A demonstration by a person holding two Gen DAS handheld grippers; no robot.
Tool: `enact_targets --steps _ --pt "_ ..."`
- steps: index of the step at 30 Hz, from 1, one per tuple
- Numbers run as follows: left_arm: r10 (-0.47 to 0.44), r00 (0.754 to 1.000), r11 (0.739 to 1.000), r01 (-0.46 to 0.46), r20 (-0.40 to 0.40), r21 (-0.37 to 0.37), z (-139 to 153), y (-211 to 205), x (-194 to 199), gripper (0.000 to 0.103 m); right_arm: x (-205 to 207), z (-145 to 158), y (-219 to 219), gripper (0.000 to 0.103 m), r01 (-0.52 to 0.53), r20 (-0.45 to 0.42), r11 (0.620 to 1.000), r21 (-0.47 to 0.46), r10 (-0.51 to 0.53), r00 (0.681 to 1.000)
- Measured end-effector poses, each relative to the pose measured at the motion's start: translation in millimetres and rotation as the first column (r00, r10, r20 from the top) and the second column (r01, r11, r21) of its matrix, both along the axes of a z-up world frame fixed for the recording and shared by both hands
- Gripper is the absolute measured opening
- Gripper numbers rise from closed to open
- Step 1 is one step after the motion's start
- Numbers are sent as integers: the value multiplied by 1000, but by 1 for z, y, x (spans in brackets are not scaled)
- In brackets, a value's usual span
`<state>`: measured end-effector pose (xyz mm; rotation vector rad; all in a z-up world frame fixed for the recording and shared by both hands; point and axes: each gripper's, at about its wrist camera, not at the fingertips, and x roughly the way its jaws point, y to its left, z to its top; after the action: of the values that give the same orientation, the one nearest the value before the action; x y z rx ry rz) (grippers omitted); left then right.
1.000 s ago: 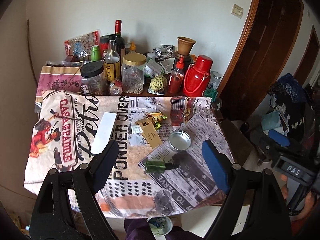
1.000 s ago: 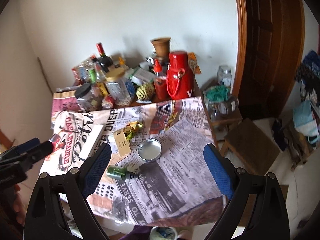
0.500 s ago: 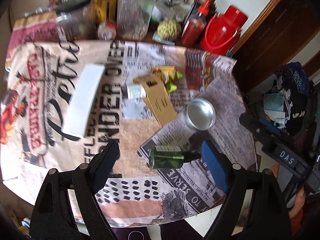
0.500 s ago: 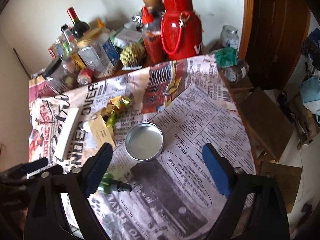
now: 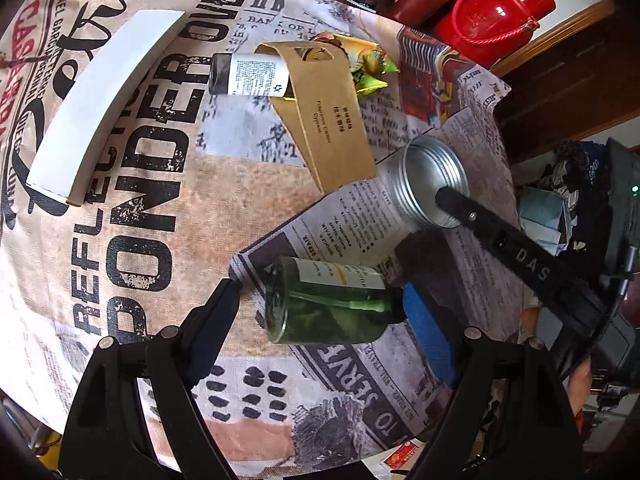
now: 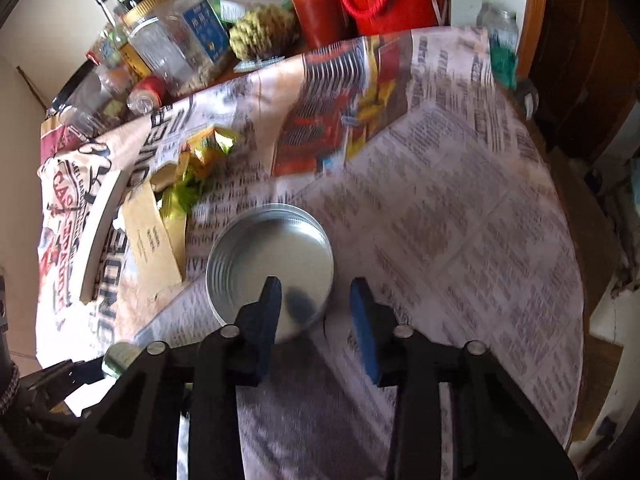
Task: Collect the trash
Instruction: 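Grasp the green glass bottle with the left gripper while the right grasps the silver tin lid, then lift the green bottle and tin lid and carry both down toward the bin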
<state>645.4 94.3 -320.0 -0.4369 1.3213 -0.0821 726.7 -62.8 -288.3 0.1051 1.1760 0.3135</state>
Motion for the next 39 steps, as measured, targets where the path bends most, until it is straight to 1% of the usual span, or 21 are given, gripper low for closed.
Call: enact_targets --steps 2,3,4,5,6,7,8,12,16,20,23,26,28,31,32,34,37,39 --pt "-4 1000 1000 4 10 12 1 0 0 82 2 -1 5 21 -13 15 1000 -28 13 1000" --pt "-6 1000 1000 6 10 13 1 0 0 81 2 -2 7 18 -15 25 999 -48 16 1000" --pt "-7 1000 1000 7 14 15 1 0 0 76 3 -3 9 11 -16 37 998 -63 18 999" --pt "-10 1000 1000 10 18 5 1 0 -1 72 4 -3 10 7 -14 44 997 -77 18 999" --pt "-14 1000 1000 15 17 -7 0 -1 0 67 5 -4 9 7 -11 45 997 -76 14 999" --pt "-17 1000 1000 18 16 -26 0 -1 0 64 7 -4 8 5 -7 44 997 -74 10 999" --pt "-14 1000 1000 15 12 -26 0 -2 0 64 8 -4 7 4 -6 43 997 -75 9 999" --pt "-5 1000 1000 5 13 1 1 -2 -1 64 6 -3 2 3 -6 29 999 -51 7 1000" --pt "9 999 999 -11 40 40 15 3 -4 64 -3 12 -4 3 0 41 999 -37 1 999" --pt "34 995 996 -42 98 77 40 7 -7 64 -16 35 -18 3 13 74 1000 -21 -11 997" --pt "52 987 992 -69 153 106 64 8 -11 64 -27 58 -30 3 17 123 1000 -15 -15 992" --pt "68 974 987 -98 217 130 91 4 -19 64 -41 86 -44 3 14 183 1000 -3 -13 983" --pt "74 962 983 -115 263 144 111 -3 -27 64 -50 102 -51 3 1 221 1000 7 -2 975" --pt "94 931 976 -156 352 154 146 -16 -45 64 -67 127 -63 3 -23 281 999 24 15 960" --pt "98 923 973 -167 372 157 153 -19 -50 64 -74 136 -67 3 -34 303 999 29 24 953" --pt "118 891 966 -206 438 159 177 -30 -68 64 -86 149 -73 3 -62 342 998 30 48 938" --pt "136 851 958 -243 507 151 203 -43 -94 64 -103 166 -81 3 -100 391 995 26 82 917" --pt "134 824 952 -262 551 160 221 -55 -114 64 -116 177 -87 3 -121 418 992 29 98 903"
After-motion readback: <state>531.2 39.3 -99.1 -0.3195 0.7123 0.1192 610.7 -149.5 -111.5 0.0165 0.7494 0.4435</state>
